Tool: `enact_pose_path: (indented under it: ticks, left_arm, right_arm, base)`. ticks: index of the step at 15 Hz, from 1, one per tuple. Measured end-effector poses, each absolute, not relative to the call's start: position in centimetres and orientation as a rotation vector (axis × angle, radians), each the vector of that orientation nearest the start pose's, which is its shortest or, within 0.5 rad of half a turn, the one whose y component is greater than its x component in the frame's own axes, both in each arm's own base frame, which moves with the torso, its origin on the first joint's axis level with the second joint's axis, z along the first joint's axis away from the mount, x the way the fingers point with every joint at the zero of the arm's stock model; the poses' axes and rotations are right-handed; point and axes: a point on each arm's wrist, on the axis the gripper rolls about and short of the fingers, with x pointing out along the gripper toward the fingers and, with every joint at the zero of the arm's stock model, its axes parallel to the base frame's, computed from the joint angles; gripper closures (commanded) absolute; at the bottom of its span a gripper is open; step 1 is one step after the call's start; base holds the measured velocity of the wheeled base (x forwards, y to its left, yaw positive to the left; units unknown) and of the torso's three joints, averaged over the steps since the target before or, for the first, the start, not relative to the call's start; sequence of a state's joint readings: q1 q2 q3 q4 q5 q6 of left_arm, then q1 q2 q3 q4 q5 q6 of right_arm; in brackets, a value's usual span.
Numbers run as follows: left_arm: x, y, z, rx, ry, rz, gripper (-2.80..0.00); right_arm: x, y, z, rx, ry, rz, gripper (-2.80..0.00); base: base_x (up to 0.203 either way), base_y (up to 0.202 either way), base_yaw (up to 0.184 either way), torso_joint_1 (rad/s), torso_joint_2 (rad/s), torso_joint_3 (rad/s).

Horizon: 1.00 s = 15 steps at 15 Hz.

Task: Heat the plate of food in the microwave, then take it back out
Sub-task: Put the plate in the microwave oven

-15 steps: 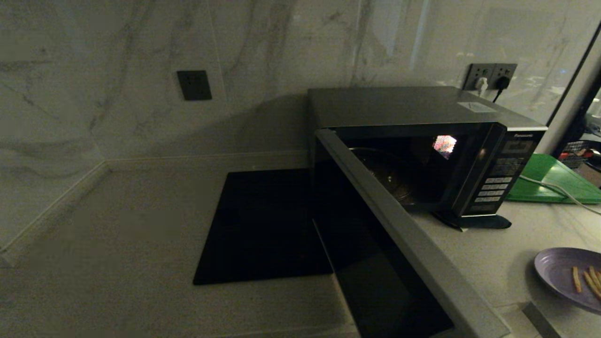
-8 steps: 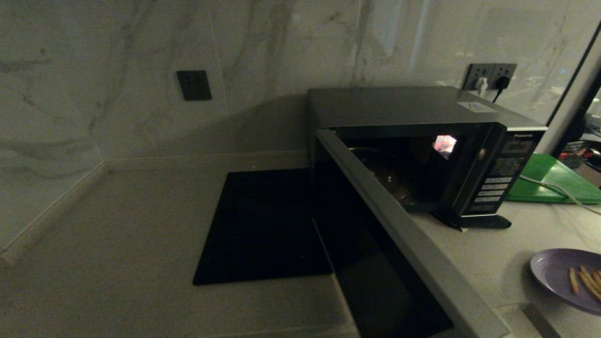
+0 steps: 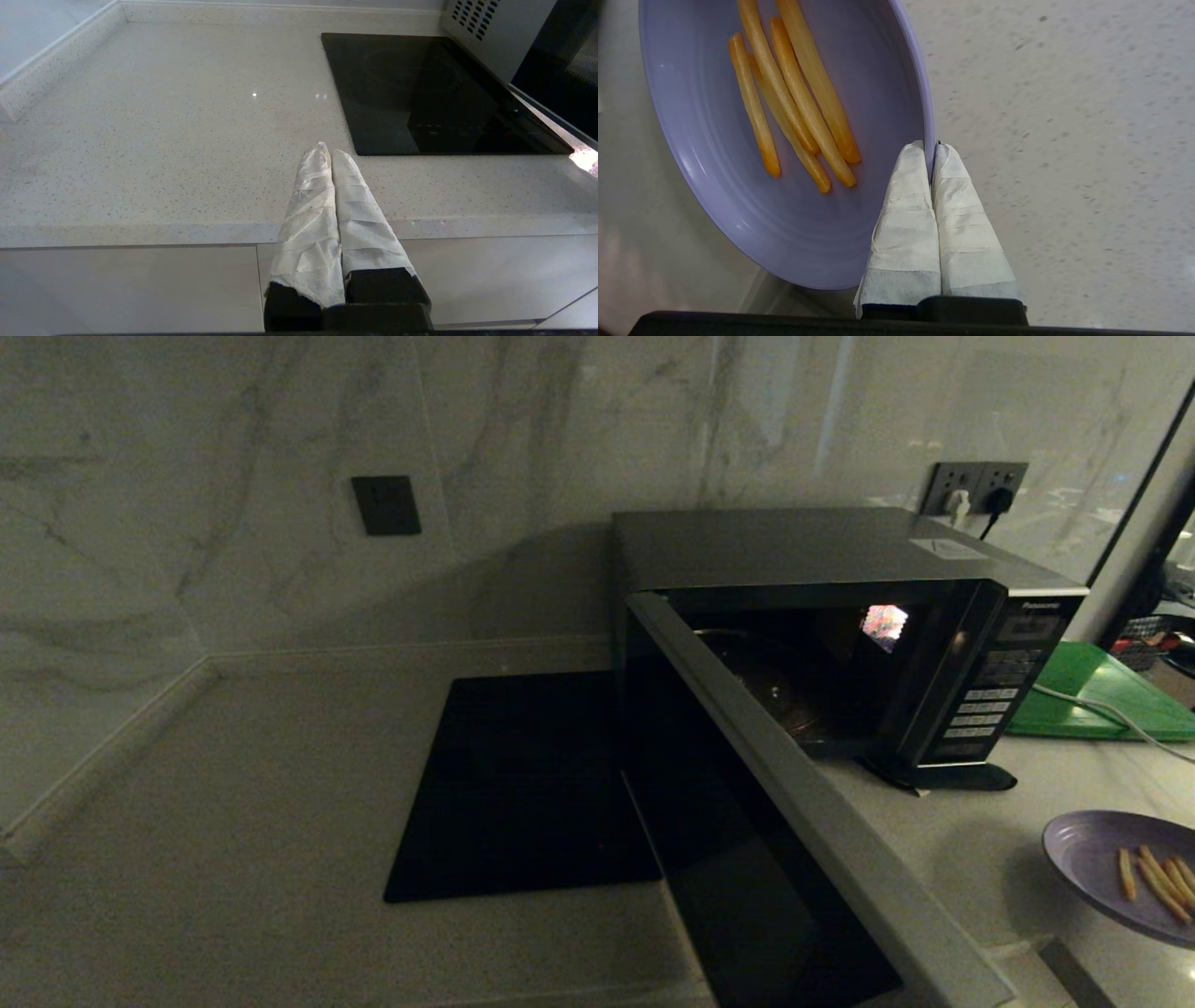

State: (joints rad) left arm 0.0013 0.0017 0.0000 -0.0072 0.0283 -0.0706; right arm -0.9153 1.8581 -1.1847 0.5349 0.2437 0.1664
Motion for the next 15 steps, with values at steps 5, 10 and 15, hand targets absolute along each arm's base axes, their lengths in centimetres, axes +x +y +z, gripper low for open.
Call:
enact_pose_path:
  ticks: [5, 10, 15]
  left_arm:
    - [-2.3, 0.1, 7.6, -0.07, -0.007, 0.029, 0.0]
    - [-2.3, 0.1, 7.6, -0.07, -0.007, 0.029, 0.0]
    - [-2.3, 0.1, 7.6, -0.07, -0.007, 0.029, 0.0]
  right_arm:
    - [18.1, -22.3, 14.7, 0.871, 0.959, -0.588, 0.0]
    - [17.2, -19.1, 15.9, 0.856, 0.936, -0.505, 0.0]
    - [16.8, -14.3, 16.2, 0.806, 0.977, -0.404, 0.0]
  base:
    - [0.0, 0.0, 0.0, 0.0, 0.0, 0.0]
    - [0.0, 0.0, 0.0, 0.0, 0.0, 0.0]
    - [0.0, 0.0, 0.0, 0.0, 0.0, 0.0]
